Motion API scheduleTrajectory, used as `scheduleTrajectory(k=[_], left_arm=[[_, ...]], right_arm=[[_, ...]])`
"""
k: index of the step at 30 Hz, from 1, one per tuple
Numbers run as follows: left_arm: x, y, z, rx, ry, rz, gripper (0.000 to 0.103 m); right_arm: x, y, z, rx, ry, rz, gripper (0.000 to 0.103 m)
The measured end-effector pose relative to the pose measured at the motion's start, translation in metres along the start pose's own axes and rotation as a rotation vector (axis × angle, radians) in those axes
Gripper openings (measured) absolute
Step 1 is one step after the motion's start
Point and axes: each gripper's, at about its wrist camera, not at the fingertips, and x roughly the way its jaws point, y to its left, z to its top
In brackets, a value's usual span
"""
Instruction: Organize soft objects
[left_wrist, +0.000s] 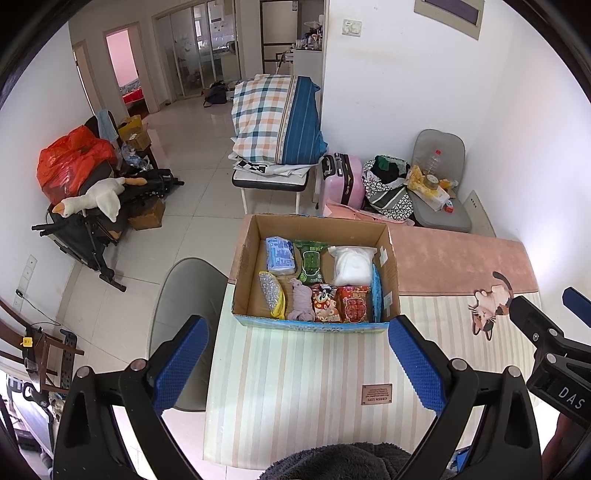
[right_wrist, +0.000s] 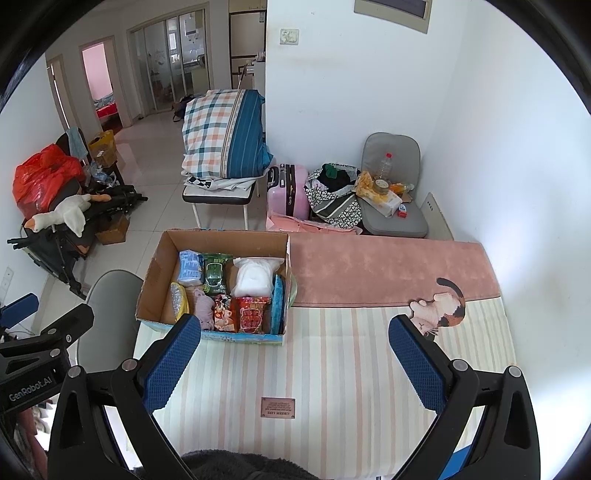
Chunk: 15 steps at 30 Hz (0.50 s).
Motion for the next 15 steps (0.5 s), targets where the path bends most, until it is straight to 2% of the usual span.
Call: scheduleTrajectory(k=[15], left_arm=[[-0.003,0.001,0.003,0.006,-0.011,-0.002,0.100]], right_arm=[[-0.002,-0.005,0.014,0.004,-0.013,-0.011,0.103]])
